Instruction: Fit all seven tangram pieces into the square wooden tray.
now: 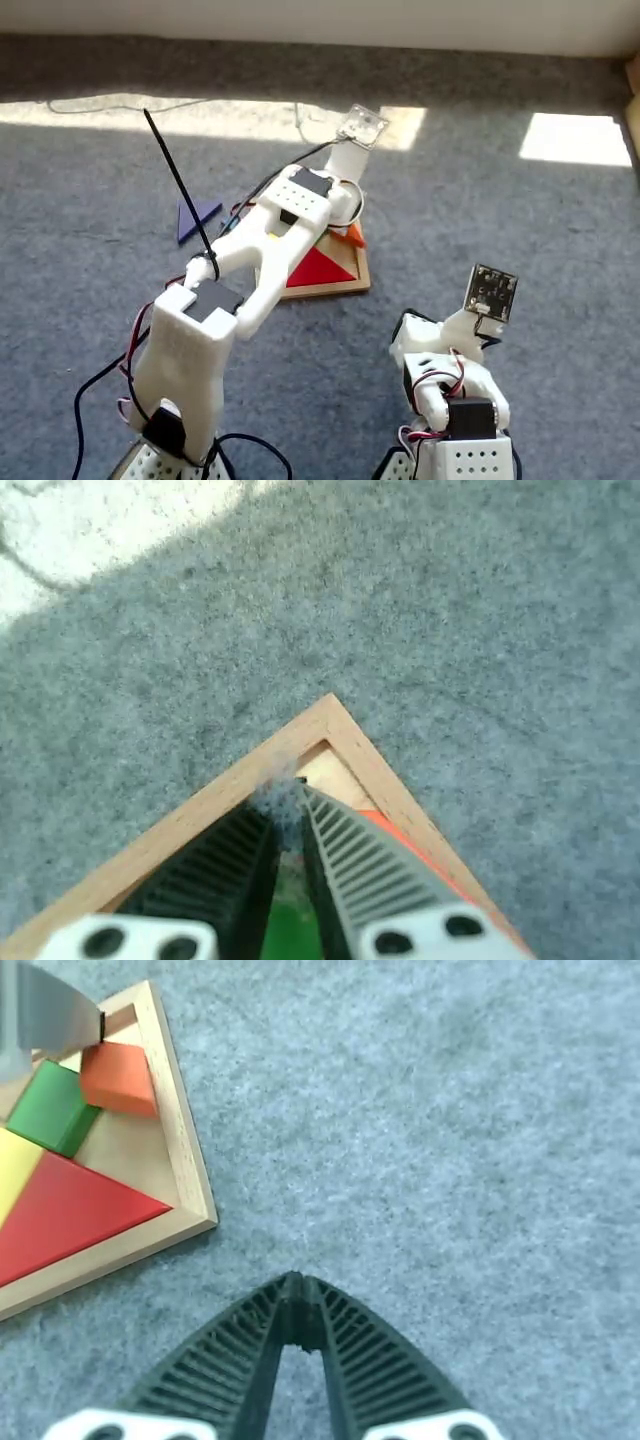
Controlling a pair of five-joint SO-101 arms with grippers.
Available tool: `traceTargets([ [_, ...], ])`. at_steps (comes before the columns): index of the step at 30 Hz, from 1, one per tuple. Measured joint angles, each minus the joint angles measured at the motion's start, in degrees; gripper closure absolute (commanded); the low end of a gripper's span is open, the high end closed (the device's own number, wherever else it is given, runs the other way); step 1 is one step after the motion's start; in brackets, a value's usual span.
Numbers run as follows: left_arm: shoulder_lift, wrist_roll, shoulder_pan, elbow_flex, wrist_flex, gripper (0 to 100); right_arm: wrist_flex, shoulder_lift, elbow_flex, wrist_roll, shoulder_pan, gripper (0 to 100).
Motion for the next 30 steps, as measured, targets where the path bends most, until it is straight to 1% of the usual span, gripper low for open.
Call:
traceTargets([
  [2,0.1,0.1,0.0,0.0,0.5,98,0.0,0.0,0.0,0.0,0.0,99.3],
  [9,-0.6,-0.2,2.1,0.0,7.9,98,0.0,0.0,0.0,0.0,0.0,99.3],
  [13,-0.7,0.0,4.2,0.1,9.2,98,0.0,0.0,0.0,0.0,0.0,99.3],
  [19,-0.9,0.1,4.2,0.1,9.4,100,0.0,0.0,0.0,0.0,0.0,99.3],
  [22,-2.9,0.1,4.2,0.2,9.7,100,0.0,0.0,0.0,0.0,0.0,99.3],
  [26,-5.9,0.1,4.1,0.2,12.0,100,0.0,0.0,0.0,0.0,0.0,99.3],
  [30,-7.2,0.1,5.5,3.1,12.3,100,0.0,0.0,0.0,0.0,0.0,99.3],
])
